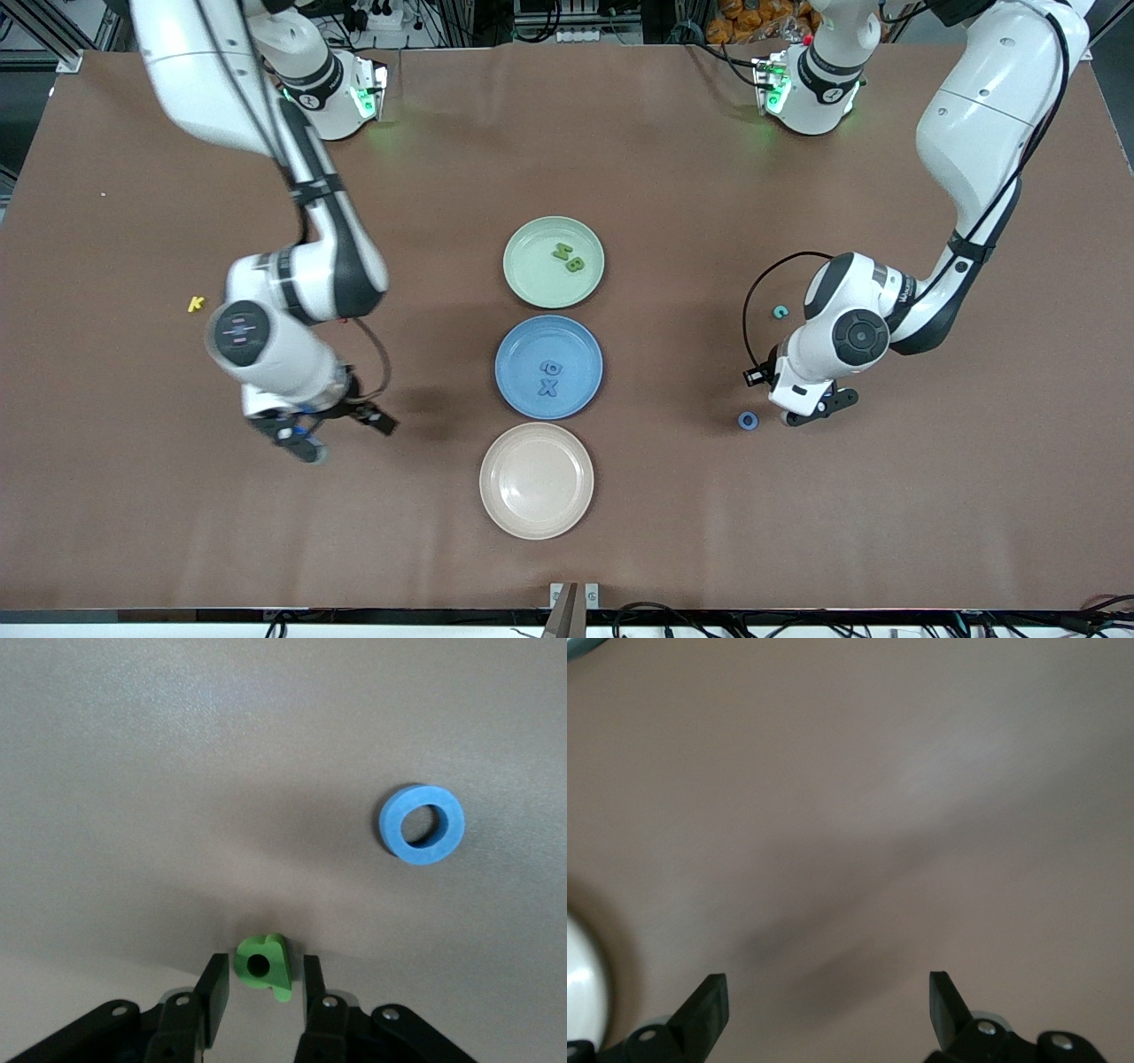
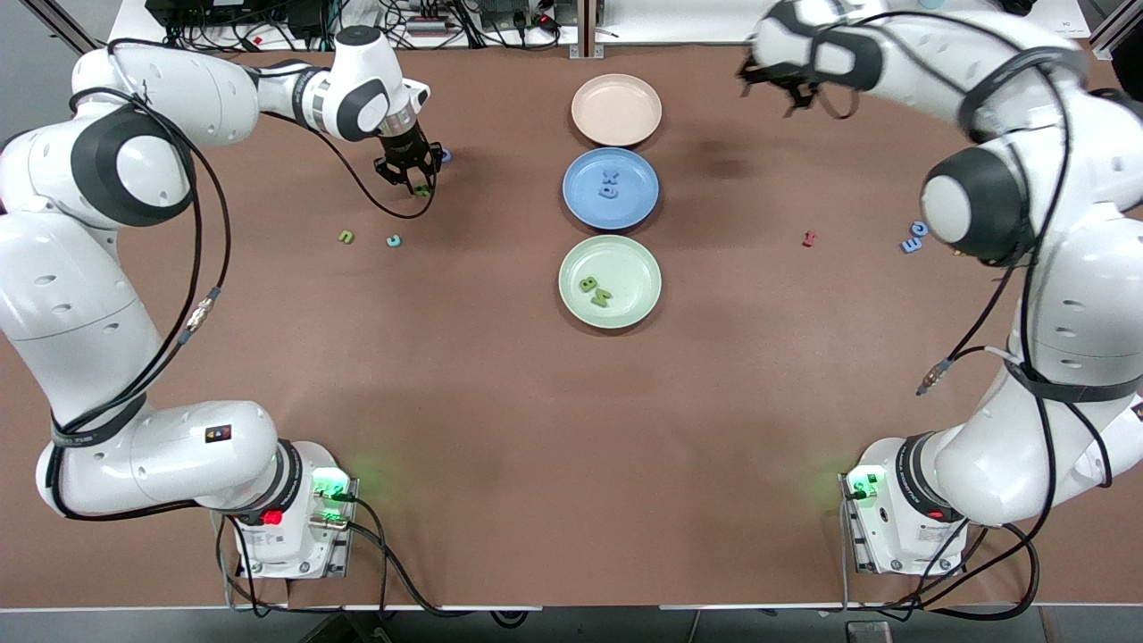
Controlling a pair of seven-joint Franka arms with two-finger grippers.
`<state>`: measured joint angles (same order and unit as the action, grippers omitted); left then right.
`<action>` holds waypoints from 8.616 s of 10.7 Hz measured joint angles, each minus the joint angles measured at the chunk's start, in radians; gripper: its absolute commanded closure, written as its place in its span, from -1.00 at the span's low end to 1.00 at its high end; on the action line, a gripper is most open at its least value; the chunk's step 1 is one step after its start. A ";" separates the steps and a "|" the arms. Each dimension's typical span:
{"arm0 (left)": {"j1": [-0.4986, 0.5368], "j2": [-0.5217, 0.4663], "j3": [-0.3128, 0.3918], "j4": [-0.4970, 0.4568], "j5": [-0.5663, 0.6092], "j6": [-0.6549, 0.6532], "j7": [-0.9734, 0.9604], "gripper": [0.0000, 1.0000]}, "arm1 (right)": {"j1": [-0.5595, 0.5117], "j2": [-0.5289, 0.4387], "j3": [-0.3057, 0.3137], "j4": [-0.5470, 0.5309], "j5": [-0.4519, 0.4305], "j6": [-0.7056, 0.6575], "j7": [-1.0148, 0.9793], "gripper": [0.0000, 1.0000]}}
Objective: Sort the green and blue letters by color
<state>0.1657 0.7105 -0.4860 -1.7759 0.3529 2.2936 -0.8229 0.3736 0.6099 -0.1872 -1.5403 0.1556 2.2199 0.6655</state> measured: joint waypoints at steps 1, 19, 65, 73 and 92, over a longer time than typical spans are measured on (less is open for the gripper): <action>0.000 0.001 0.001 0.000 0.003 0.000 0.000 0.16 | -0.068 -0.022 0.001 -0.026 0.000 -0.004 -0.068 -1.00; -0.316 0.016 -0.057 0.037 0.034 0.021 -0.476 1.00 | -0.487 -0.308 0.028 -0.789 -0.116 0.453 -0.453 -1.00; 0.629 -0.263 -0.293 -0.614 0.257 0.325 0.840 -0.23 | 0.117 0.119 0.176 0.017 -0.161 0.139 0.378 -1.00; 0.635 -0.233 -0.284 -0.597 0.273 0.326 0.841 0.87 | -0.359 -0.038 0.171 -0.175 -0.165 0.075 0.085 -1.00; -0.321 -0.119 -0.327 -0.170 0.166 0.116 -0.531 1.00 | -0.568 -0.319 0.143 -0.886 -0.166 0.546 0.330 -1.00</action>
<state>-0.1552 0.5915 -0.8134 -1.9455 0.5190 2.4092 -1.3539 -0.1940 0.2906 -0.0440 -2.4260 -0.0109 2.7659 0.9960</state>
